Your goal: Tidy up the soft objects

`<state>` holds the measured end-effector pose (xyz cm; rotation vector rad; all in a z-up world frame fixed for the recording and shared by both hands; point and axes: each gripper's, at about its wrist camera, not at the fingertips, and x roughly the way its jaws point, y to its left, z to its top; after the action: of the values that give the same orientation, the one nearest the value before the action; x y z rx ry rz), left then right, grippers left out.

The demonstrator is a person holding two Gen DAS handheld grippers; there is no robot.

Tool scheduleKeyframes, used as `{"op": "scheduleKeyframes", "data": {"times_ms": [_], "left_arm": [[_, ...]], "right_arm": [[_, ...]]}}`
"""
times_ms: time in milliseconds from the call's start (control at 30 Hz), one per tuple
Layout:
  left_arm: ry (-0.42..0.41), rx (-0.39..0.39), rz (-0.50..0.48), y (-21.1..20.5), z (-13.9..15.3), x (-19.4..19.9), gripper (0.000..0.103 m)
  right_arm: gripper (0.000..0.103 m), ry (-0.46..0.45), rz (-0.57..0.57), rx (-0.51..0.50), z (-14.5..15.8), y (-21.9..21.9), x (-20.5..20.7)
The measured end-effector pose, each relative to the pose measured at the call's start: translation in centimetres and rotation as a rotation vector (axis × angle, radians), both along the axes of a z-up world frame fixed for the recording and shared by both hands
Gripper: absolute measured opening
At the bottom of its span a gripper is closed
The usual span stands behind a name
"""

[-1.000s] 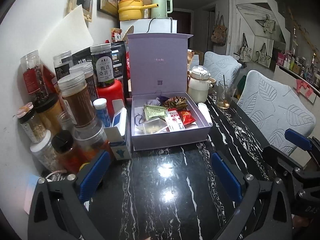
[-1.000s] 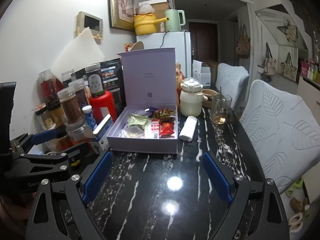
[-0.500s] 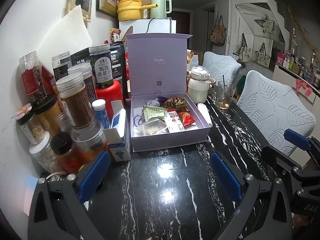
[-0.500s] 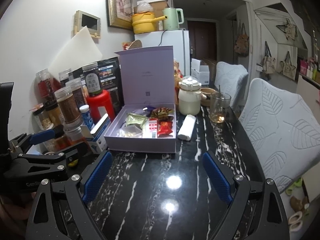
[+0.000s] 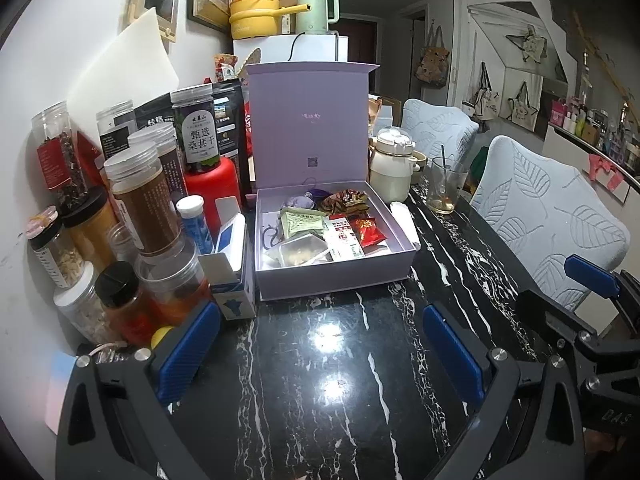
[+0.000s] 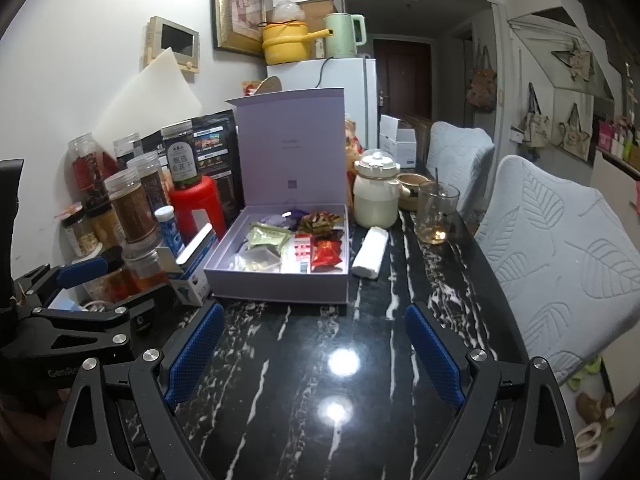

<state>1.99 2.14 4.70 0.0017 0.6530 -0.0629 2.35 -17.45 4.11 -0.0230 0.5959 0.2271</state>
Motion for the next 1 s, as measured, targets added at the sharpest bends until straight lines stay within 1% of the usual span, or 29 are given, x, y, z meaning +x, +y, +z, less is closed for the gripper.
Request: {"op": "scheduleKeyframes", "data": {"times_ms": [233, 433, 800, 1000], "left_arm": [[0.006, 0.002, -0.007, -0.2, -0.2, 0.1, 0.103], [0.004, 0.027, -0.008, -0.7, -0.2, 0.1, 0.103], [0.008, 0.022, -0.020, -1.0, -0.2, 0.1, 0.103], [0.023, 0.027, -0.020, -1.2, -0.5, 0.3, 0.103]], "right_arm": [[0.093, 0.000, -0.006, -0.002, 0.1, -0.2, -0.1], [0.093, 0.000, -0.014, -0.007, 0.2, -0.5, -0.2], [0.093, 0.000, -0.030, -0.016, 0.3, -0.8, -0.1], [0.093, 0.003, -0.034, -0.018, 0.2, -0.9, -0.1]]}}
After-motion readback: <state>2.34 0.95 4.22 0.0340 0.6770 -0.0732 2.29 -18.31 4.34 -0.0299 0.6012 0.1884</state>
